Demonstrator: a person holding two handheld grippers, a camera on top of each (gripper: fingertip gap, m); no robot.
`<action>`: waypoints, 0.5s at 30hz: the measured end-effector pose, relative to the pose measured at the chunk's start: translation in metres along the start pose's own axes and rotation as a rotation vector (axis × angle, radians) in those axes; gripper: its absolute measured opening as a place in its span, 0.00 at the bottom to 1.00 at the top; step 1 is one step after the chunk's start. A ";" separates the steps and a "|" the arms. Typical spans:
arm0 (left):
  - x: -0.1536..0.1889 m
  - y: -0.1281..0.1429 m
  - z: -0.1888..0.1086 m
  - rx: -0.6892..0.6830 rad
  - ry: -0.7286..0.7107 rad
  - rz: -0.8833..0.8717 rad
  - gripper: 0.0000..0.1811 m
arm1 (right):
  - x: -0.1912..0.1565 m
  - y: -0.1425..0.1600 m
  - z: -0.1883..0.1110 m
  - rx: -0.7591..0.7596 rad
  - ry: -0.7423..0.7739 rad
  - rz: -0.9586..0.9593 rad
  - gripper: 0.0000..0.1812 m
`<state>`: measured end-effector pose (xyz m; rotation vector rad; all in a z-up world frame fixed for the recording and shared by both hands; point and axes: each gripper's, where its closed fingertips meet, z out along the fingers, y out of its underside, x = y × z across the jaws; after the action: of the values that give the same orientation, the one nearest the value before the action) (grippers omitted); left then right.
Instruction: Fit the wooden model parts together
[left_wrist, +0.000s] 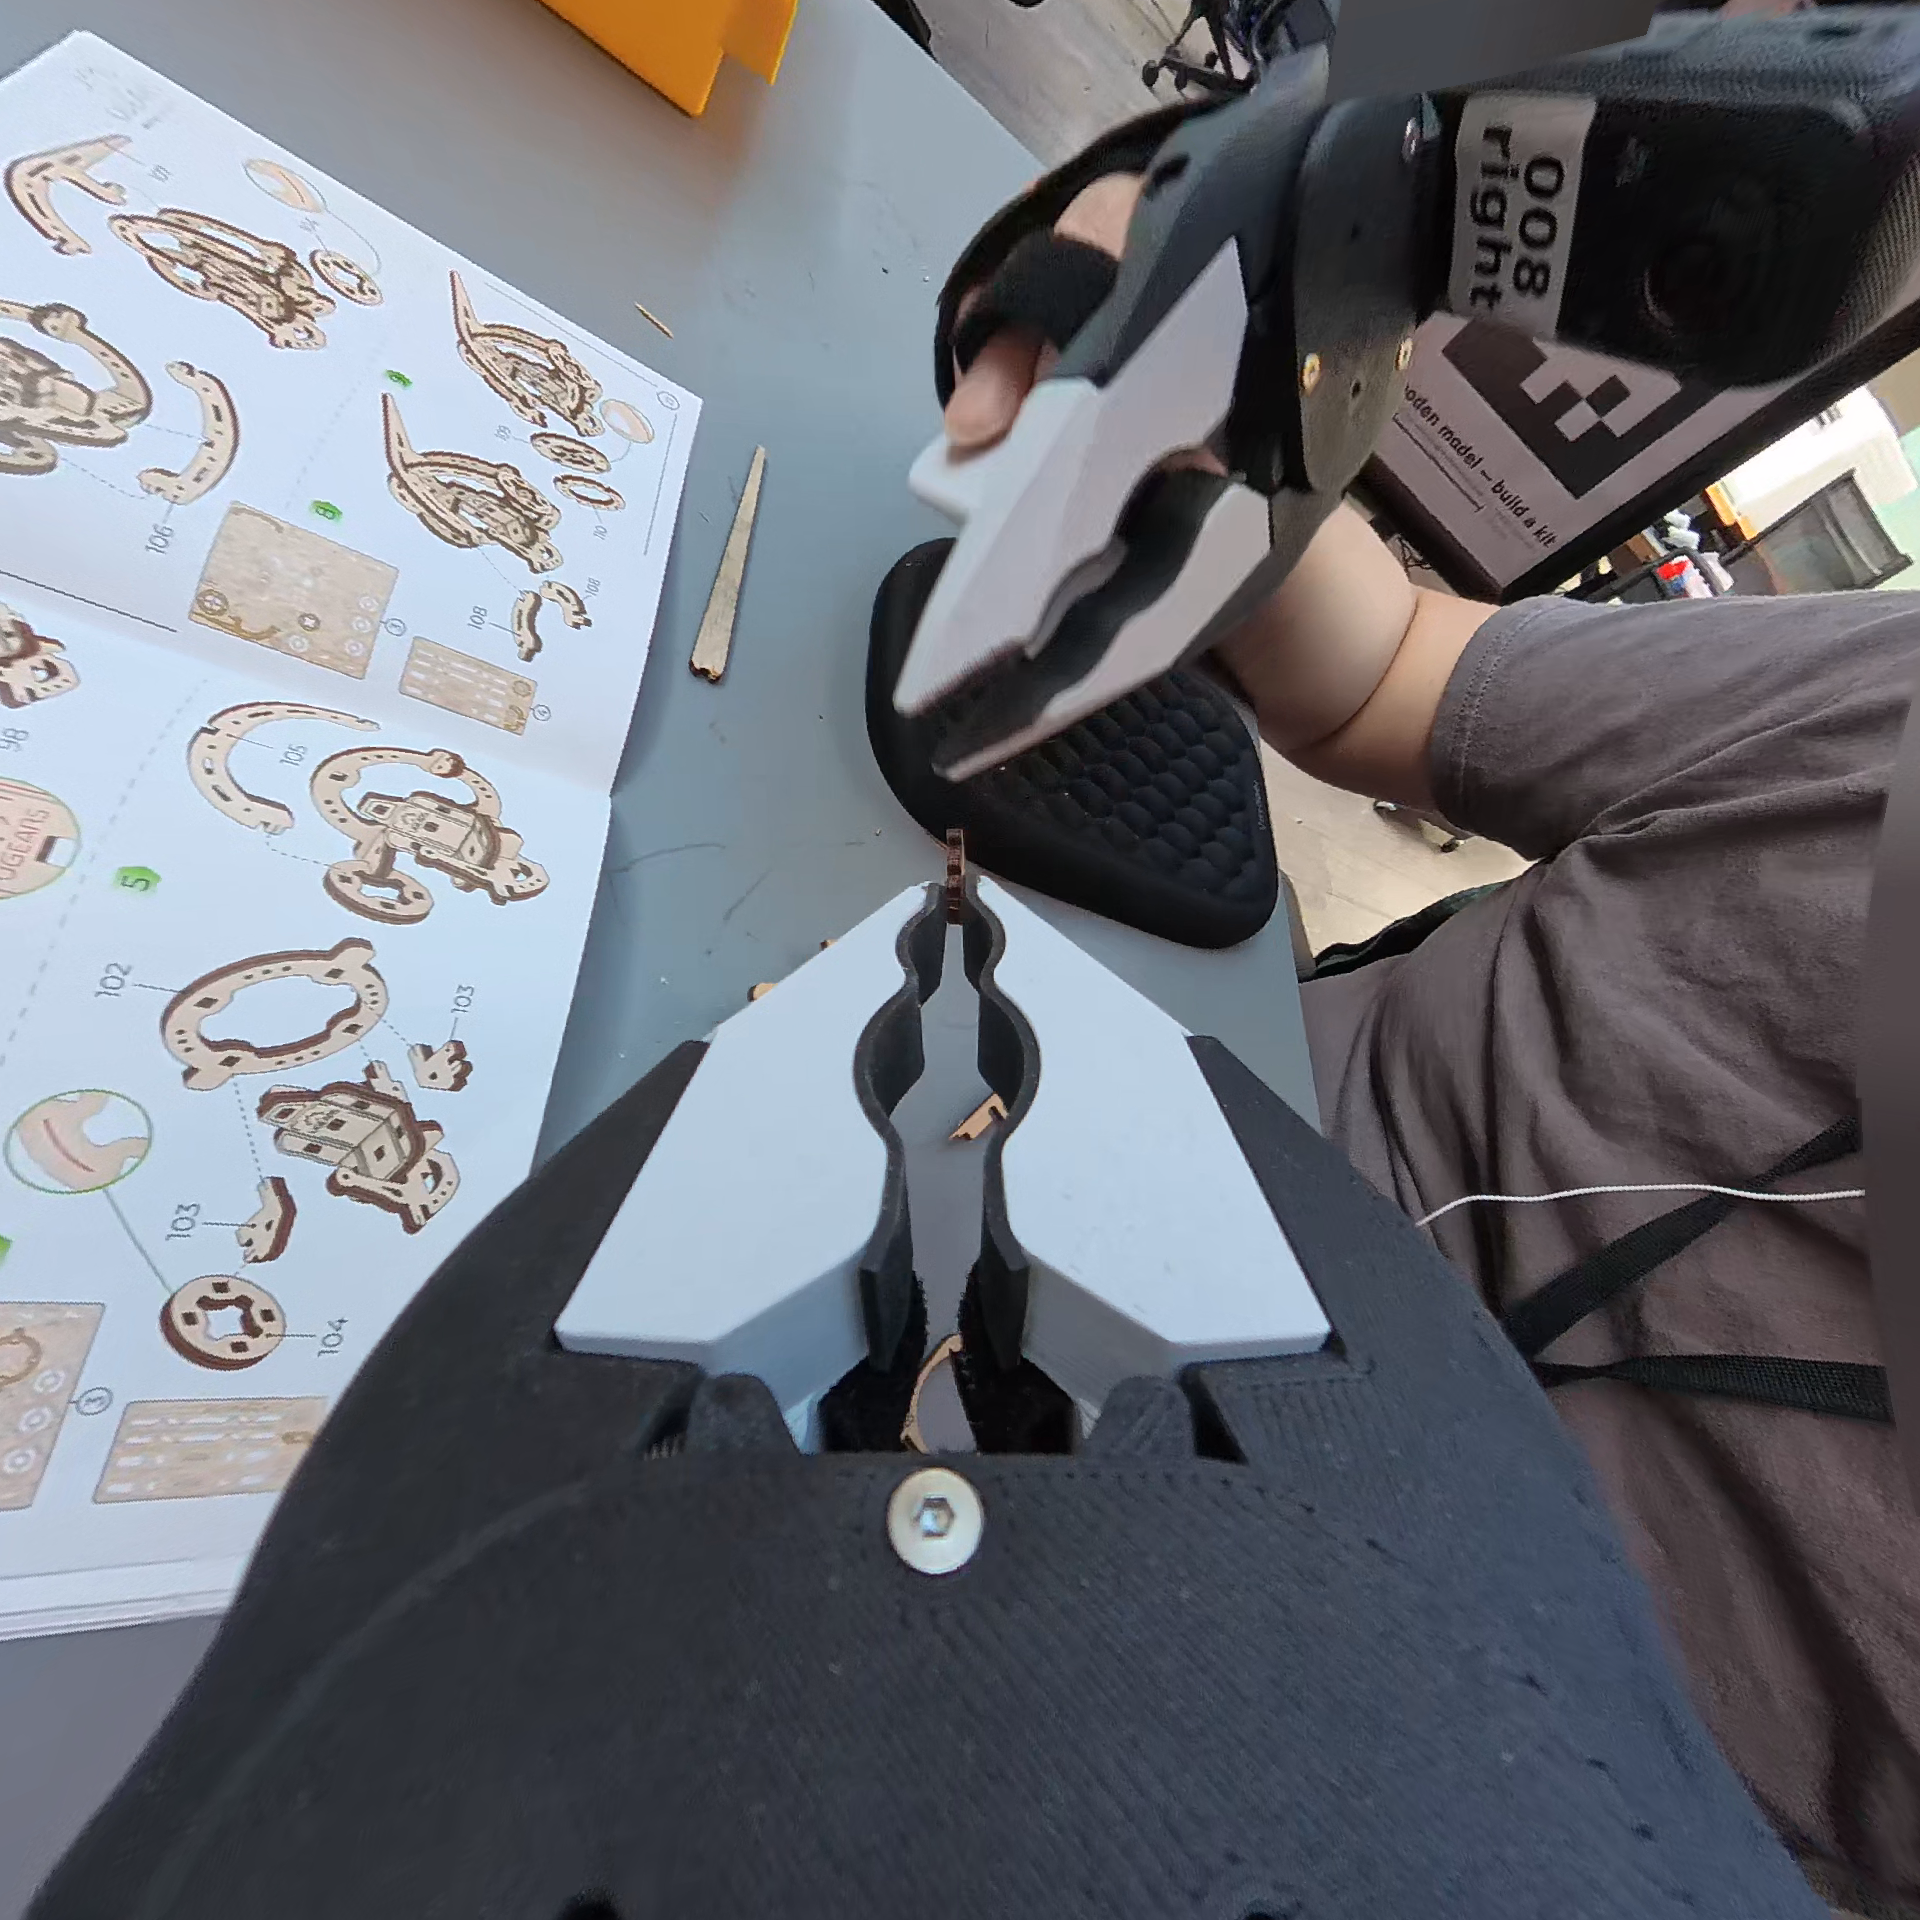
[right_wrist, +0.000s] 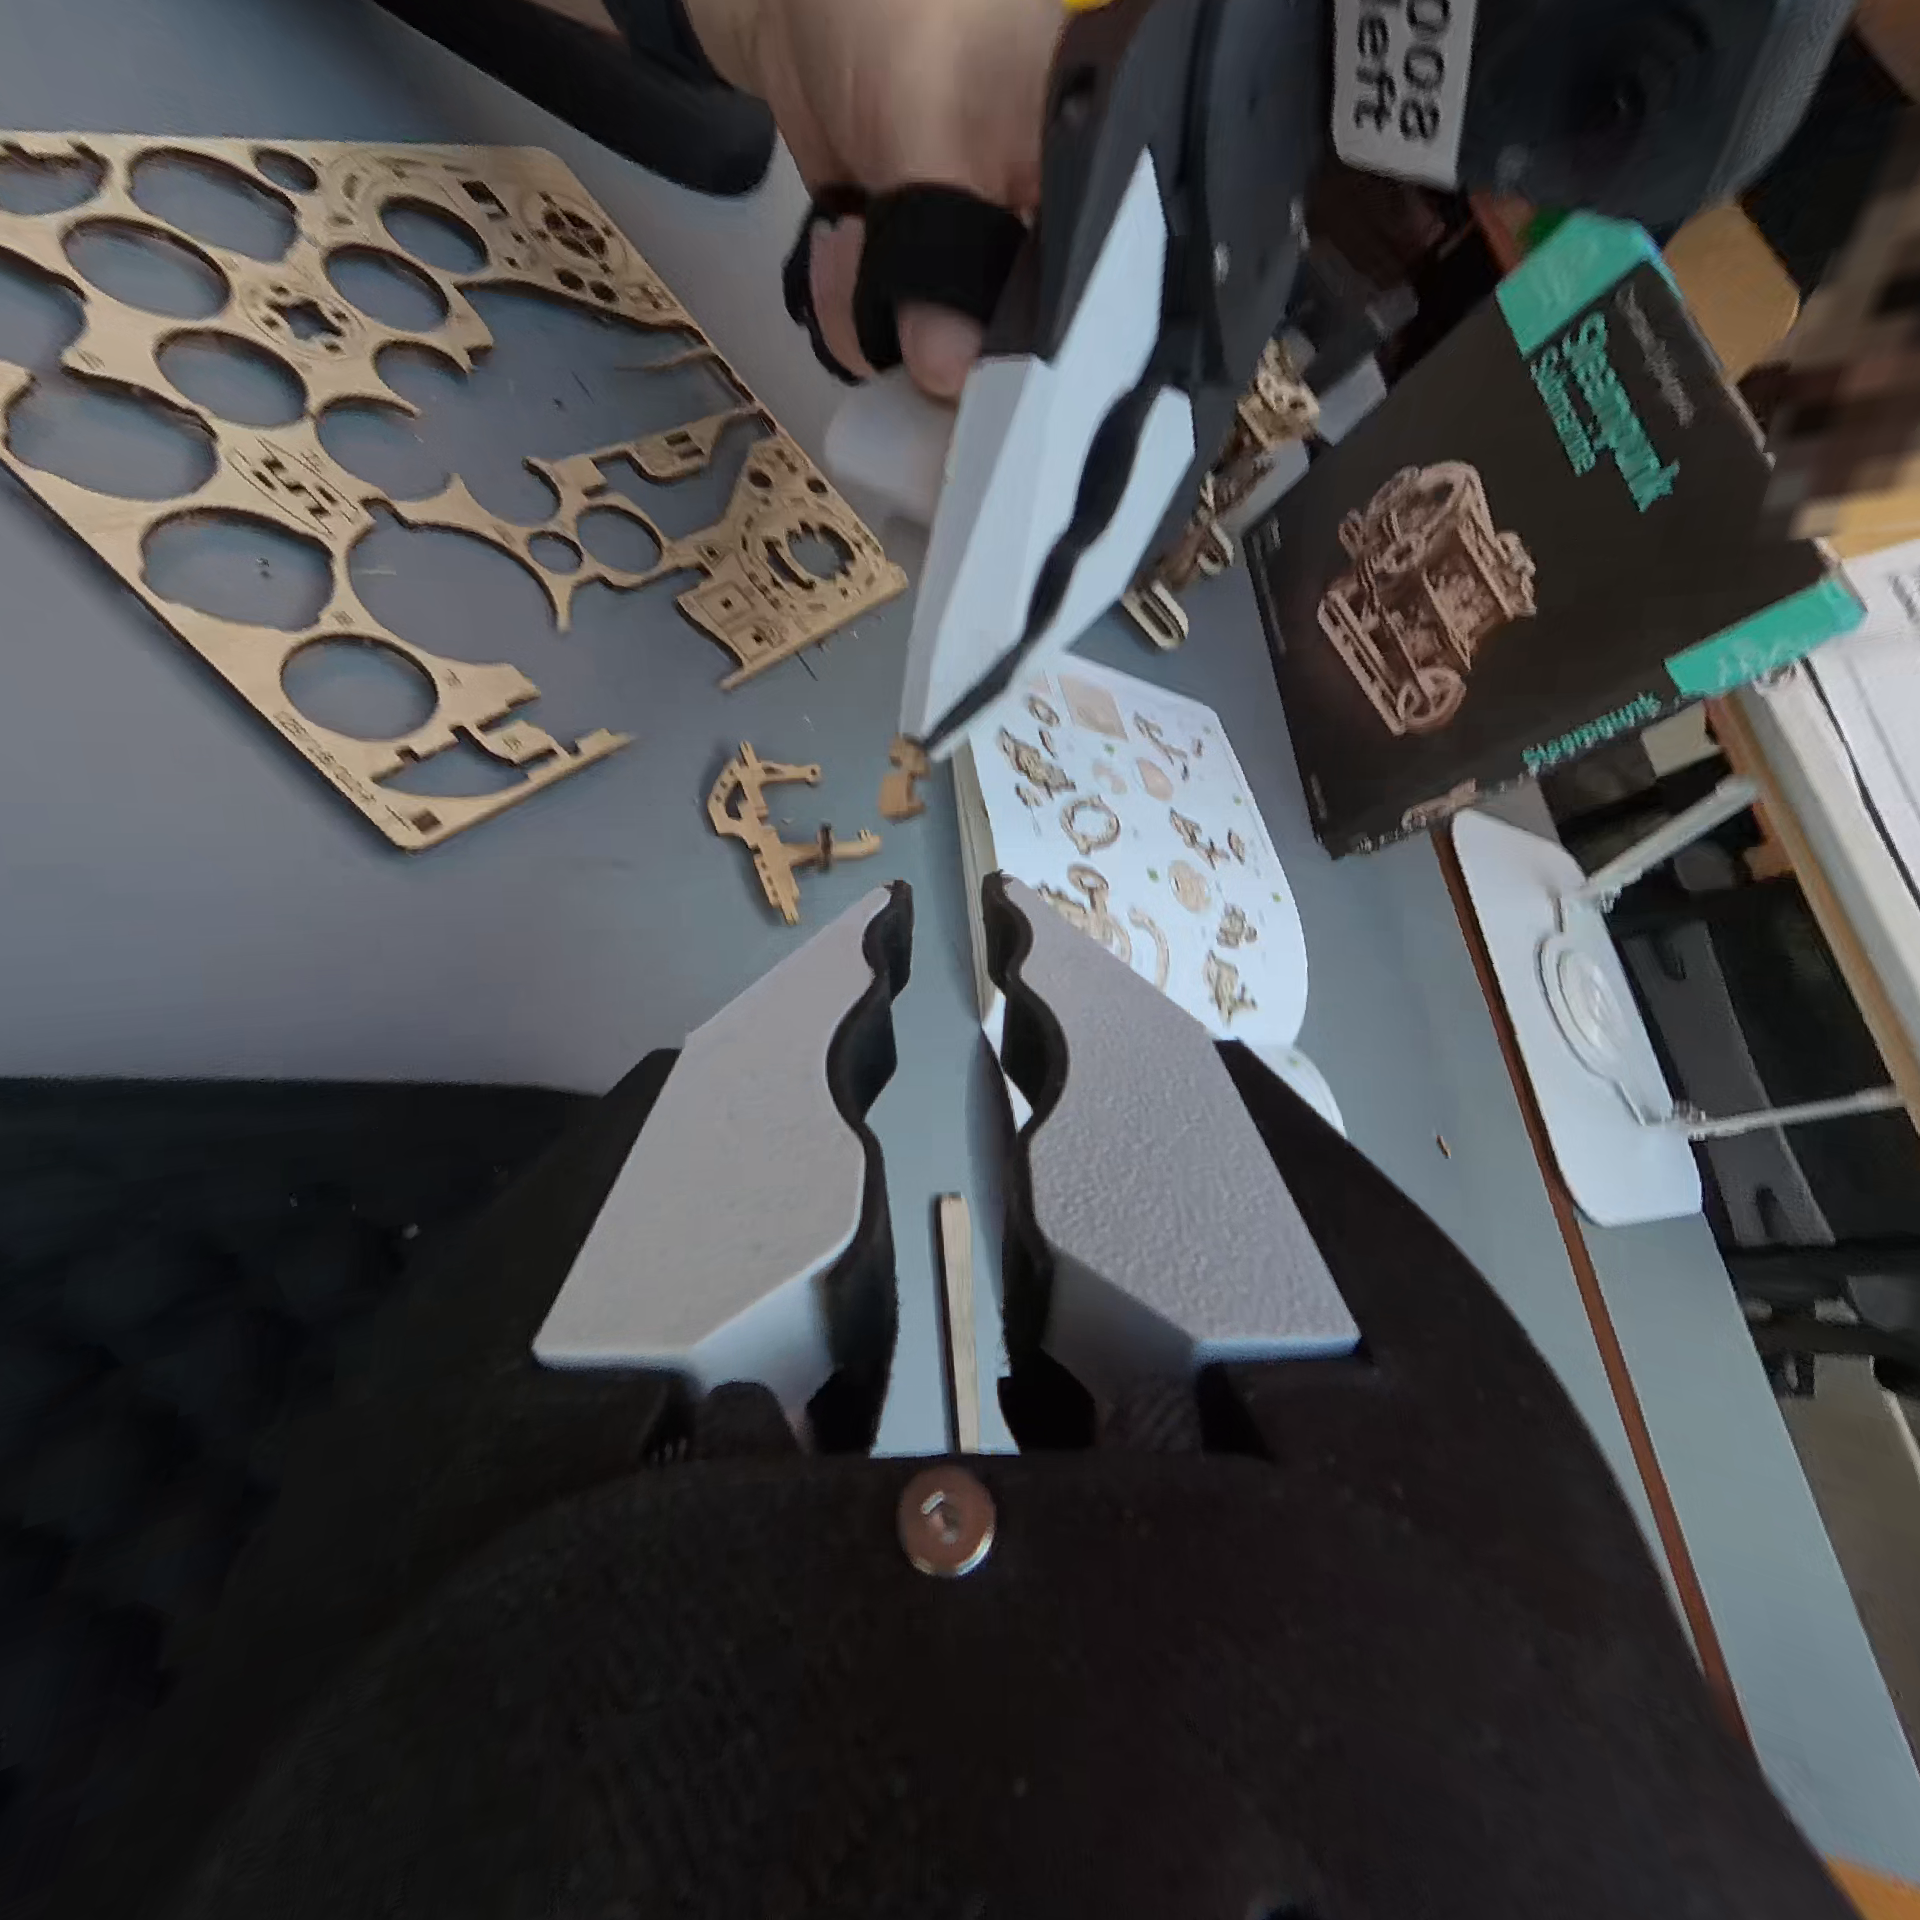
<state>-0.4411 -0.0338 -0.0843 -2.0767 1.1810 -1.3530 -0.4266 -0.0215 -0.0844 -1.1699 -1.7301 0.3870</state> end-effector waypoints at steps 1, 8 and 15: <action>-0.002 0.000 -0.002 0.001 -0.016 0.013 0.00 | 0.006 0.015 -0.008 -0.053 -0.009 0.045 0.07; -0.010 -0.009 -0.015 0.071 -0.016 -0.022 0.00 | 0.013 0.115 -0.050 -0.250 -0.145 0.489 0.10; -0.004 -0.022 -0.027 0.160 0.038 -0.047 0.00 | 0.000 0.123 -0.040 -0.265 -0.208 0.499 0.08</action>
<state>-0.4560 -0.0148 -0.0596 -1.9856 1.0088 -1.4635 -0.3272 0.0286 -0.1507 -1.8173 -1.6857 0.6089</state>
